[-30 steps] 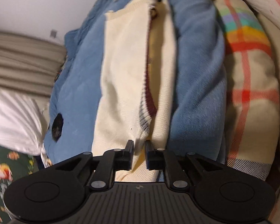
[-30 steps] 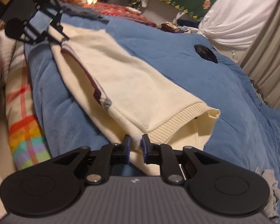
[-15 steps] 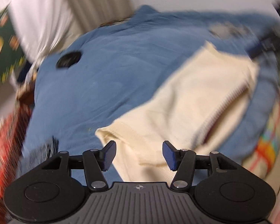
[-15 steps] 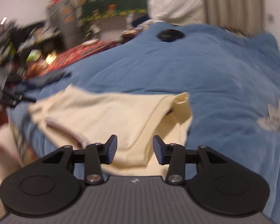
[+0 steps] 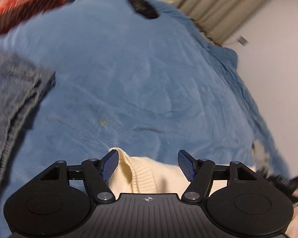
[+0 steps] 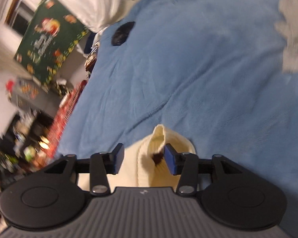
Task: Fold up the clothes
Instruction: 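Close both grippers on the folded vest's edge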
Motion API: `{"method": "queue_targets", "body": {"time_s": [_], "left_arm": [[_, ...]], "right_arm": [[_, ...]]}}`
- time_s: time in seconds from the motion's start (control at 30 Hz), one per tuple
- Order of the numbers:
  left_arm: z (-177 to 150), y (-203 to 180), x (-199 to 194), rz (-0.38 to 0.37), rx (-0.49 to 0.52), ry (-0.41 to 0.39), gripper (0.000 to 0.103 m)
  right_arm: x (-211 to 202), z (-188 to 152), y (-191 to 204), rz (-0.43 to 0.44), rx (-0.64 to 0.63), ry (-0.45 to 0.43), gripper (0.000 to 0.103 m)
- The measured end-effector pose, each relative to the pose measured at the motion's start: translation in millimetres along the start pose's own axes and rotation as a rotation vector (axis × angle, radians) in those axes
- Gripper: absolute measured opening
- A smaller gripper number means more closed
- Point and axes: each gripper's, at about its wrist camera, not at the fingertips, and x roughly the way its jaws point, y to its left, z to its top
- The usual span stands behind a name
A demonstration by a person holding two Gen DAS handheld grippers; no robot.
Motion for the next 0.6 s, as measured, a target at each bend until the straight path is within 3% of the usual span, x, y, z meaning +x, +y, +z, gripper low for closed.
{"method": "queue_targets", "body": {"time_s": [0.07, 0.2, 0.4, 0.5, 0.53, 0.57, 0.6], "left_arm": [[5.8, 5.3, 4.4, -0.022, -0.09, 0.029, 0.068], [17.0, 6.1, 18.3, 0.033, -0.163, 0.09, 0.069], [22.7, 2.2, 45.6, 0.085, -0.258, 0.209, 0.066], [25.0, 1.2, 57.5, 0.137, -0.271, 0.229, 0.06], [25.0, 0.5, 60.9, 0.152, -0.271, 0.232, 0.053], [24.1, 0.4, 62.0, 0.163, -0.271, 0.226, 0.036], [21.2, 1.4, 57.9, 0.167, -0.27, 0.202, 0.025]], "right_arm": [[11.5, 6.8, -4.2, -0.01, 0.029, 0.008, 0.063], [33.0, 18.8, -12.2, -0.032, 0.082, 0.025, 0.062], [53.0, 24.4, -25.0, -0.037, 0.133, 0.021, 0.039], [60.4, 25.1, -31.3, -0.039, 0.146, 0.013, 0.024], [62.5, 25.1, -32.7, -0.043, 0.148, 0.007, 0.017], [64.3, 24.8, -33.1, -0.052, 0.143, -0.003, 0.009], [65.9, 24.4, -33.0, -0.06, 0.138, -0.014, 0.008]]}}
